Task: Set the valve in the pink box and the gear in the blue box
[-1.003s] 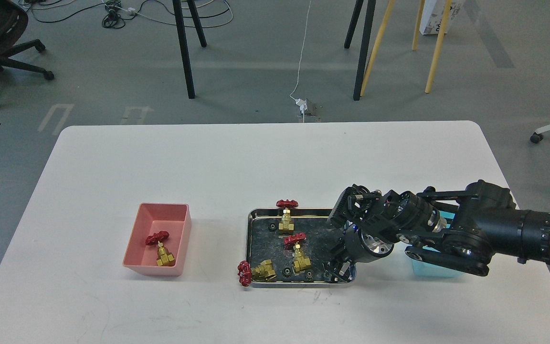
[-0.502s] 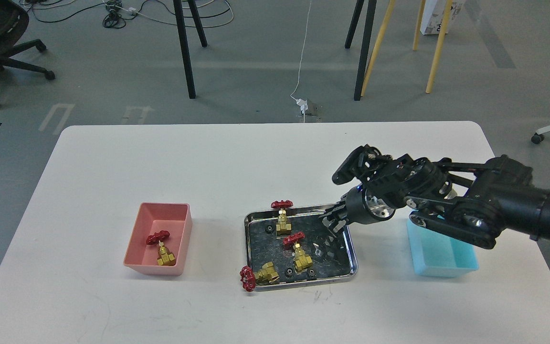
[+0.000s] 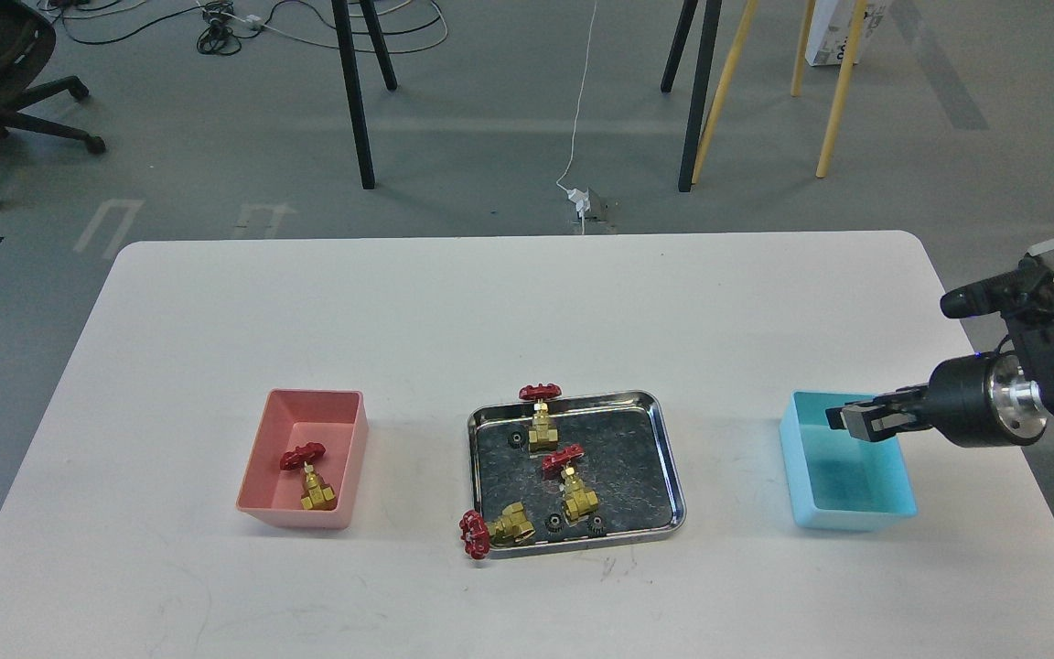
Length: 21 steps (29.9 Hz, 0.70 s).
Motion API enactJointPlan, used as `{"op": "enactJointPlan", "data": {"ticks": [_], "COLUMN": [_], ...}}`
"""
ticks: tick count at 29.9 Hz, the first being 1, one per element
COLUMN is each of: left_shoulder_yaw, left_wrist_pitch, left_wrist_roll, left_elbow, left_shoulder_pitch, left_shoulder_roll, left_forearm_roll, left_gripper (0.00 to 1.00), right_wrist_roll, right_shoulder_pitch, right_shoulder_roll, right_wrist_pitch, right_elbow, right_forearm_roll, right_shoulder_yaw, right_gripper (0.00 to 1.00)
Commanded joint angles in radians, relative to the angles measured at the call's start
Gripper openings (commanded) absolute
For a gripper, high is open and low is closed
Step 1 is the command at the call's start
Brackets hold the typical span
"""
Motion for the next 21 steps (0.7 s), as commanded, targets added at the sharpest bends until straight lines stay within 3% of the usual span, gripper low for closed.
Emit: {"op": "enactJointPlan", "data": {"ticks": [1, 5, 7, 8, 10, 12, 16, 18, 21], "left_shoulder_yaw": [-0.002, -0.002, -0.002, -0.002, -0.002, -0.002, 0.0, 0.001, 0.0], "left_wrist_pitch": [0.0, 0.0, 0.002, 0.0, 0.0, 0.0, -0.008, -0.017, -0.047], "left_wrist_roll": [0.002, 0.002, 0.002, 0.004, 0.005, 0.007, 0.007, 0.01, 0.06], "left_elbow": [0.0, 0.0, 0.0, 0.0, -0.001, 0.0, -0.001, -0.006, -0.012], "left_shoulder_pitch": [-0.002, -0.003, -0.003, -0.003, -0.003, -0.003, -0.003, -0.002, -0.016], "left_shoulder_roll": [-0.003, -0.003, -0.002, -0.002, -0.003, -0.003, -0.008, -0.017, -0.048], "left_forearm_roll": [0.0, 0.0, 0.0, 0.0, 0.0, 0.0, 0.008, 0.011, 0.011], "left_gripper": [0.99, 0.99, 0.99, 0.99, 0.99, 0.99, 0.99, 0.99, 0.99], "right_wrist_roll": [-0.005, -0.01, -0.012, -0.013, -0.015, -0.021, -0.025, -0.033, -0.065], "right_shoulder_pitch": [-0.065, -0.105, -0.108, -0.11, -0.119, -0.12, -0.12, -0.117, -0.114], "right_shoulder_roll": [-0.02, -0.007, 0.008, 0.013, 0.014, 0.014, 0.014, 0.013, 0.013], "right_wrist_pitch": [0.0, 0.0, 0.0, 0.0, 0.0, 0.0, 0.0, 0.0, 0.0], "right_elbow": [0.004, -0.022, -0.032, -0.035, -0.035, -0.035, -0.035, -0.035, -0.043], "right_forearm_roll": [-0.01, -0.01, -0.005, -0.002, 0.006, 0.016, 0.116, 0.183, 0.312], "right_shoulder_yaw": [0.01, 0.012, 0.015, 0.016, 0.018, 0.019, 0.064, 0.128, 0.296], "right_gripper": [0.08, 0.17, 0.35, 0.49, 0.62, 0.83, 0.94, 0.94, 0.95]}}
